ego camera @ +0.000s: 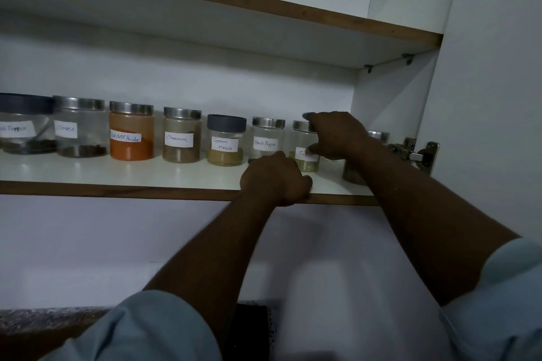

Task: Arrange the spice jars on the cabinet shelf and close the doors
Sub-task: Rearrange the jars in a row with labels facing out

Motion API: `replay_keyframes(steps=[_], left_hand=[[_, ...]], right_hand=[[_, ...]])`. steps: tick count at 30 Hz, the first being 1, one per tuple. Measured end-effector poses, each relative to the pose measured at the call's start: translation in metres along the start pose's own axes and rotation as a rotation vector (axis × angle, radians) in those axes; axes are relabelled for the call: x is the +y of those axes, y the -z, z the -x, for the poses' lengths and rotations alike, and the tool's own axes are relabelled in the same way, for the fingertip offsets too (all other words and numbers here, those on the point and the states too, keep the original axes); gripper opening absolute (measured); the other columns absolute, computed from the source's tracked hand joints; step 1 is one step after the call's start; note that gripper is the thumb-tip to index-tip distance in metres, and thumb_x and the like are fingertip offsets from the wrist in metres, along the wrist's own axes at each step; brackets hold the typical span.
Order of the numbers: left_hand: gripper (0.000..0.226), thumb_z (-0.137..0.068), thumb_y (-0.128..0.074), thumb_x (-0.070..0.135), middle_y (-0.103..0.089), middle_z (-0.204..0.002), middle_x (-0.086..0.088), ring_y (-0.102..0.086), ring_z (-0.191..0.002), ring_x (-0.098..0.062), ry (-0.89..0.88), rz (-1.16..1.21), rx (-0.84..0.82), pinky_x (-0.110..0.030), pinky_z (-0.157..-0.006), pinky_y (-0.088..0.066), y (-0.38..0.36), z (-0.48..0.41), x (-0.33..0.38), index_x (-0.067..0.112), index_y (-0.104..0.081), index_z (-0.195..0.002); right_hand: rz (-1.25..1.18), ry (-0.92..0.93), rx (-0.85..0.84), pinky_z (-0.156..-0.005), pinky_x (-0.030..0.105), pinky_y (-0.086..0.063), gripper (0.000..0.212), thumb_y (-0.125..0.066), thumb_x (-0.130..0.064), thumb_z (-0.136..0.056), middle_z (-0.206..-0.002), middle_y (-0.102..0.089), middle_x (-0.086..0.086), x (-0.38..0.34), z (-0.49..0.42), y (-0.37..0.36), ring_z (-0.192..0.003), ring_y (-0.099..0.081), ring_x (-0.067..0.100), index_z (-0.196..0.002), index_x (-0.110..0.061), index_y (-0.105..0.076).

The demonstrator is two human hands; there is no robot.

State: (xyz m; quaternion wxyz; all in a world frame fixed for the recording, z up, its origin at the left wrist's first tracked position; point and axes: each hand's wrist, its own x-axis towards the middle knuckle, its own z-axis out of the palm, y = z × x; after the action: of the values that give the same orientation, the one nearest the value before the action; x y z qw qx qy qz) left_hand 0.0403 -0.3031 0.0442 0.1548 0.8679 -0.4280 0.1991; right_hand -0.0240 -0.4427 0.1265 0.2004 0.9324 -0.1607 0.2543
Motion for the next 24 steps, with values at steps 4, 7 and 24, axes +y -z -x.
replay_keyframes(steps=[4, 7, 24], left_hand=[[0.052, -0.092, -0.042, 0.056, -0.056, -0.107, -0.008, -0.057, -0.092, -0.026, -0.032, -0.002, 0.004, -0.04, -0.081, -0.05, 0.004, 0.003, 0.001, 0.015, -0.068, -0.109], [0.041, -0.094, -0.045, 0.044, -0.059, -0.114, -0.011, -0.061, -0.096, -0.029, -0.081, -0.022, -0.008, -0.042, -0.083, -0.053, 0.006, 0.005, -0.001, 0.015, -0.068, -0.11], [0.025, -0.092, -0.048, 0.027, -0.067, -0.102, -0.009, -0.066, -0.097, -0.031, -0.087, 0.108, 0.0, -0.033, -0.071, -0.042, -0.021, -0.025, 0.094, 0.013, -0.066, -0.101]], right_hand=[[-0.083, -0.053, 0.105, -0.099, 0.045, -0.05, 0.108, -0.079, -0.05, -0.082, -0.155, -0.047, 0.013, 0.016, 0.019, 0.02, -0.123, -0.061, 0.036, -0.164, -0.024, -0.012], [-0.009, -0.101, 0.057, -0.103, 0.046, -0.048, 0.094, -0.075, -0.056, -0.083, -0.151, -0.051, 0.012, 0.035, 0.038, 0.037, -0.127, -0.057, 0.034, -0.158, -0.021, -0.03], [0.197, -0.129, 0.056, -0.072, 0.034, -0.047, 0.048, -0.078, -0.031, -0.084, -0.119, -0.062, 0.007, 0.068, 0.074, 0.013, -0.101, -0.065, 0.027, -0.125, -0.013, -0.061]])
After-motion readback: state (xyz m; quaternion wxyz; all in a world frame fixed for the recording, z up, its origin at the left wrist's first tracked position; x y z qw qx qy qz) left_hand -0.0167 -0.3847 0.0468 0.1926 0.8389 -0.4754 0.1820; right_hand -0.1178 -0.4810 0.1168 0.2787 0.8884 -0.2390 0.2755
